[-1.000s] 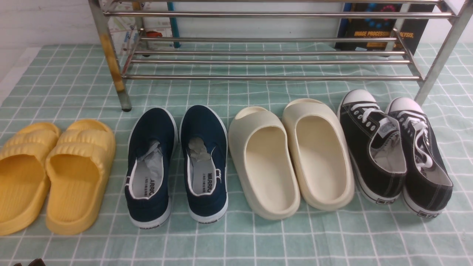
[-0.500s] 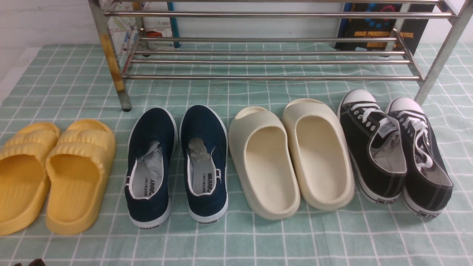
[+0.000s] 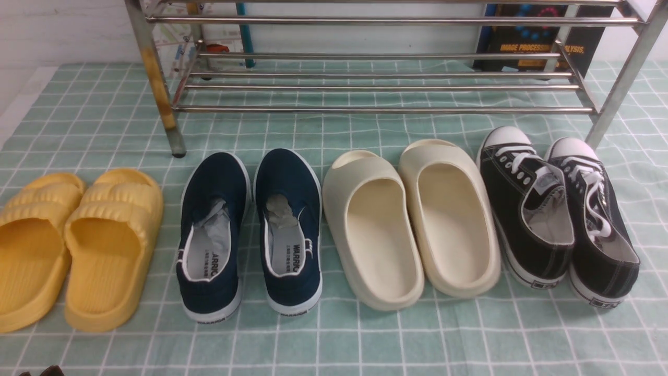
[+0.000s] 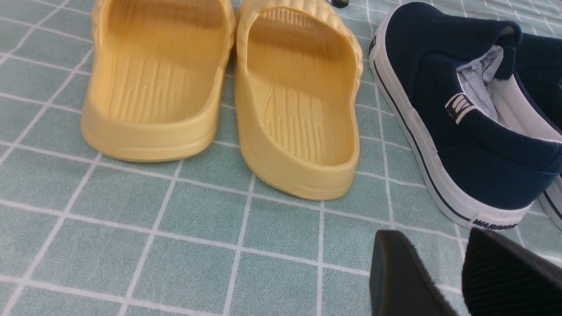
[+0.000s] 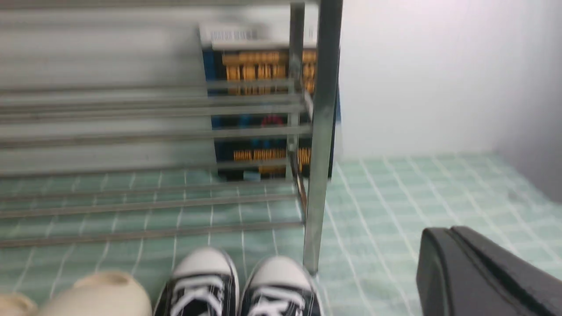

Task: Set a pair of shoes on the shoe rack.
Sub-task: Use the right arm to grab the shoe closest to it

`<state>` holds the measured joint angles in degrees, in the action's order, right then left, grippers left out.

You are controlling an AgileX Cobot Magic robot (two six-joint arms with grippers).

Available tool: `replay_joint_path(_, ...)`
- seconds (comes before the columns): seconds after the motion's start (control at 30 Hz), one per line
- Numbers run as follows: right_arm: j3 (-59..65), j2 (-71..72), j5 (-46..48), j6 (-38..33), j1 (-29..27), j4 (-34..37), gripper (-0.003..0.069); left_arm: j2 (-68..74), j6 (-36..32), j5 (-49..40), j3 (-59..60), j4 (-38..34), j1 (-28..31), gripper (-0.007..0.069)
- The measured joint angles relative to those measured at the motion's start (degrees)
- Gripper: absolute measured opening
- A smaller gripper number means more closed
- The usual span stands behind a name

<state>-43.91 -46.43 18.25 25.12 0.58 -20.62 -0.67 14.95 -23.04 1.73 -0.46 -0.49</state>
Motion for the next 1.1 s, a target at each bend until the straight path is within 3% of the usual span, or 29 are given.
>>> replay_joint_path(0.03, 0.0, 0.0, 0.82, -0.09, 0.4, 0.0, 0.0, 0.0, 0.0, 0.0, 0.0, 0.0, 0.0, 0.0239)
replay_joint_path(0.2, -10.43, -14.34, 22.73, -8.43, 10.3, 6.91, 0.0008, 0.0, 0.0, 0.0, 0.0, 0.0, 0.0, 0.0239)
replay_joint_path(0.23, -14.47, -20.46, 29.14, -12.9, 13.56, 10.7, 0.0024, 0.0, 0.0, 0.0, 0.0, 0.0, 0.0, 0.0239)
replay_joint_path(0.3, -17.86, -26.93, 33.24, -16.64, 15.59, 14.65, 0.0056, 0.0, 0.0, 0.0, 0.0, 0.0, 0.0, 0.0239)
replay_joint_path(0.37, -19.6, -29.91, 34.56, -18.55, 16.56, 16.26, 0.009, 0.0, 0.0, 0.0, 0.0, 0.0, 0.0, 0.0239)
replay_joint_path(0.47, -22.77, -40.05, 33.72, -21.76, 17.82, 19.1, 0.0248, 0.0, 0.0, 0.0, 0.0, 0.0, 0.0, 0.0239)
replay_joint_path(0.53, -23.11, -41.74, 32.8, -22.06, 17.82, 19.1, 0.0285, 0.0, 0.0, 0.0, 0.0, 0.0, 0.0, 0.0239)
replay_joint_path(0.6, -23.34, -46.2, 28.99, -22.26, 17.82, 17.62, 0.0389, 0.0, 0.0, 0.0, 0.0, 0.0, 0.0, 0.0239)
replay_joint_path(0.73, -23.51, -51.97, 24.58, -22.14, 17.82, 14.95, 0.046, 0.0, 0.0, 0.0, 0.0, 0.0, 0.0, 0.0239)
replay_joint_path(0.9, -23.69, -55.95, 22.92, -21.33, 17.82, 14.64, 0.0395, 0.0, 0.0, 0.0, 0.0, 0.0, 0.0, 0.0239)
replay_joint_path(1.07, -24.01, -57.11, 22.49, -21.14, 18.36, 15.69, 0.0092, 0.0, 0.0, 0.0, 0.0, 0.0, 0.0, 0.0239)
replay_joint_path(1.1, -24.09, -57.11, 22.55, -21.14, 18.36, 15.77, 0.0071, 0.0, 0.0, 0.0, 0.0, 0.0, 0.0, 0.0239)
